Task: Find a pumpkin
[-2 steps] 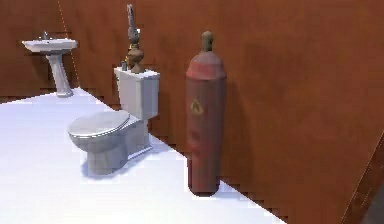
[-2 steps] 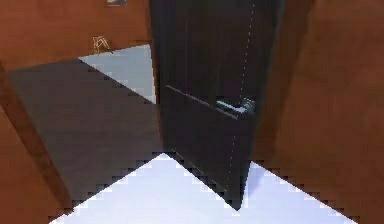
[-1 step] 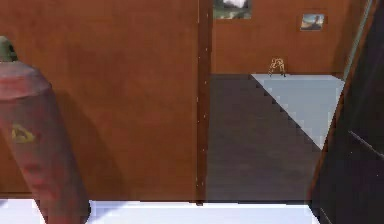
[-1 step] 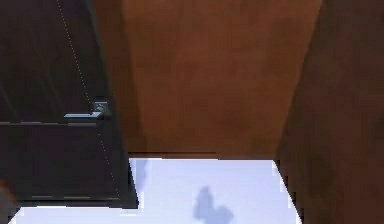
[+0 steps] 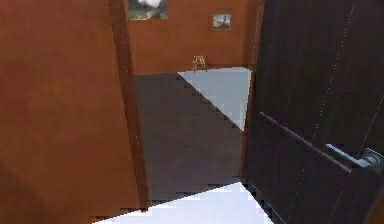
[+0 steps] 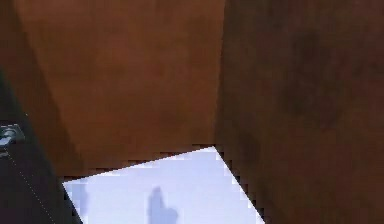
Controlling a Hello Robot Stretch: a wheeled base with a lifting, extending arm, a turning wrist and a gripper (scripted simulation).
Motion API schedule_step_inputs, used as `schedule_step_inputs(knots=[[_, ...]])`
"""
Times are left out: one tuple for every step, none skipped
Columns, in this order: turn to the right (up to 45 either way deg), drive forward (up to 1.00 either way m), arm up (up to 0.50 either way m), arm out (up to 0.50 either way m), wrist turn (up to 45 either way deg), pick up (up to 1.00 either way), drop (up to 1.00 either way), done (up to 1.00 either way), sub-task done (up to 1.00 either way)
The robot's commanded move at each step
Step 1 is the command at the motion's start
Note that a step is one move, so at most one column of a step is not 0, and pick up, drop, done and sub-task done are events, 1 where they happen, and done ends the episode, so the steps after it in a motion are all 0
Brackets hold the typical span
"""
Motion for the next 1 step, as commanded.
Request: schedule_step_inputs(knots=[[0.0, 1.00, 0.00, 0.00, 0.0, 0.00, 0.00, 0.00, 0.00]])
